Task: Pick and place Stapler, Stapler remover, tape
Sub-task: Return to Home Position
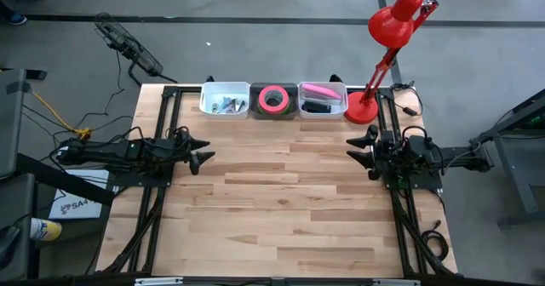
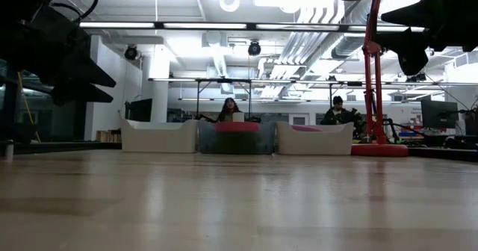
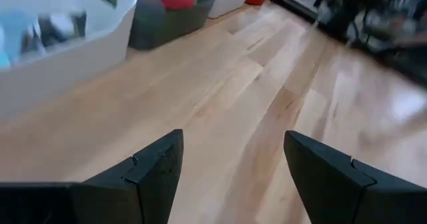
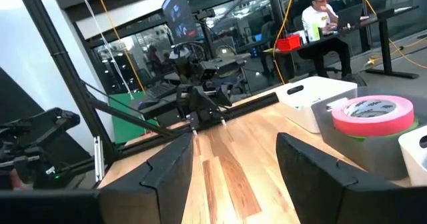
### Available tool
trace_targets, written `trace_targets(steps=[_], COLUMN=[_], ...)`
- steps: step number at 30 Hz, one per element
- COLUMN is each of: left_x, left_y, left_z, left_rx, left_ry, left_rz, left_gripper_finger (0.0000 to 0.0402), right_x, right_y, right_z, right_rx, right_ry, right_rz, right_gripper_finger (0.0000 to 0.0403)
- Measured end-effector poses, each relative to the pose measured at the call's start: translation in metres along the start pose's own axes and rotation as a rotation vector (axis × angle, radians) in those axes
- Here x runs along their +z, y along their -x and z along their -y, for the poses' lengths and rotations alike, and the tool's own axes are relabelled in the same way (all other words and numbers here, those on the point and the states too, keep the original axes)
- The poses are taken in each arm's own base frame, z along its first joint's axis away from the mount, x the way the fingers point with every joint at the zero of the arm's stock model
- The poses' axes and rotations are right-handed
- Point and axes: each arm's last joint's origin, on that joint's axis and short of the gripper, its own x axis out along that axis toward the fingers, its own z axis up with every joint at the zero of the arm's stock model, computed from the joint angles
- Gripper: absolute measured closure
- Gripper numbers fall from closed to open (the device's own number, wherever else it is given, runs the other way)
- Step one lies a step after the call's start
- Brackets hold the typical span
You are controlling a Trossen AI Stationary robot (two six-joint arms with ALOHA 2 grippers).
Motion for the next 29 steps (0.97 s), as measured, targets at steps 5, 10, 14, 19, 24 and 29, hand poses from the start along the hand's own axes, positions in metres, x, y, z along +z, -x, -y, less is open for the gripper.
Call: trace_targets(steps=[5,10,14,19,24,29], left_x=[-0.0005,-0.0008,-0.0009,-0.0009,-0.0009,-0.001], left_y=[0.0,0.0,0.0,0.0,0.0,-0.0001], left_z=[0.0006,0.0009,0.0009,0.0009,0.0009,0.0009], left_rx=[-0.024,-0.039,-0.039,-0.039,-0.039,-0.039], left_ry=[-0.26,-0.294,-0.294,-0.294,-0.294,-0.294], left_rz=[-0.013,-0.019,-0.02,-0.02,-0.02,-0.02], left_gripper_finger=[0.0145,0.0145,0.0145,0.0145,0.0145,0.0145], right_x=[0.0,0.0,0.0001,0.0001,0.0001,0.0001], right_y=[0.0,0.0,0.0,0.0,0.0,0.0], right_z=[0.0,0.0,0.0,0.0,0.0,0.0], right_rx=[0.0,0.0,0.0,0.001,0.001,0.001], right_ry=[0.0,-0.001,-0.001,-0.001,-0.001,-0.001], right_rz=[0.0,0.0,0.001,0.001,0.001,0.001], right_gripper_finger=[0.0197,0.0197,0.0197,0.0197,0.0197,0.0197])
